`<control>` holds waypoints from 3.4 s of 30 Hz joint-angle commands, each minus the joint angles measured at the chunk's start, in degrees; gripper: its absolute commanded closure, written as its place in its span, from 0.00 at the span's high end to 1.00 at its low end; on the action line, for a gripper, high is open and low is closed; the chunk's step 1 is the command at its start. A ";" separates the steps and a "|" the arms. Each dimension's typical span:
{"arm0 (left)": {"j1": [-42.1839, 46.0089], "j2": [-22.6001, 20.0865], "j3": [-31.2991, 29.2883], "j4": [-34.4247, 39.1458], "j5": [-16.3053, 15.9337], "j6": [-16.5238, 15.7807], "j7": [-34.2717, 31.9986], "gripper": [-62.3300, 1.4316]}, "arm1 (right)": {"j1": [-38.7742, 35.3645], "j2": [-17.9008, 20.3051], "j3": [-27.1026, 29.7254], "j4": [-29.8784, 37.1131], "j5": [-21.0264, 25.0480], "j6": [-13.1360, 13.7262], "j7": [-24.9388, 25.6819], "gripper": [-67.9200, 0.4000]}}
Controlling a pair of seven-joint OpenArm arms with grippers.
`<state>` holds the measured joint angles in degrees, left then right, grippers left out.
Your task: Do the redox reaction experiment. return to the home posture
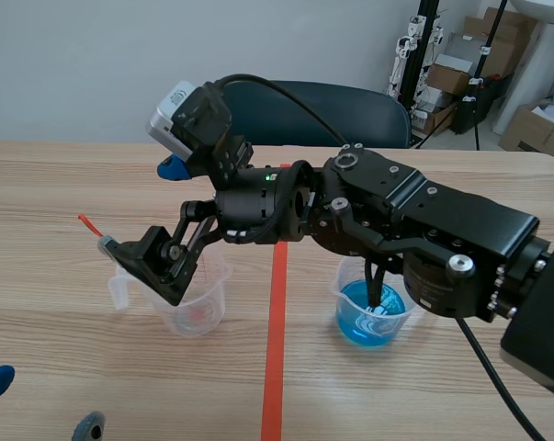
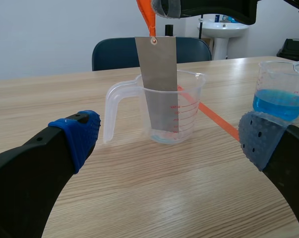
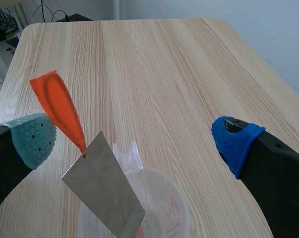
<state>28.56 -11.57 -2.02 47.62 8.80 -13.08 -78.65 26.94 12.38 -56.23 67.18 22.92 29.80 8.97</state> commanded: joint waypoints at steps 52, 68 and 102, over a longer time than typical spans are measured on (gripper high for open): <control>18.51 -36.57 -0.15 23.65 -16.13 3.45 -1.22 0.37 | 1.16 1.03 3.58 3.65 1.44 0.66 -2.75 1.00; 14.40 -52.92 -0.15 42.86 -23.69 3.06 9.94 0.84 | -2.54 18.01 12.00 23.45 10.60 0.85 -3.93 1.00; -9.03 -47.41 11.15 50.53 -20.98 -1.46 49.46 0.84 | -47.84 29.18 62.58 40.92 0.52 -8.96 -2.29 1.00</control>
<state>20.03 -59.55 8.58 97.84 -12.21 -14.26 -28.49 -21.12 41.30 5.74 105.84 23.20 21.78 5.93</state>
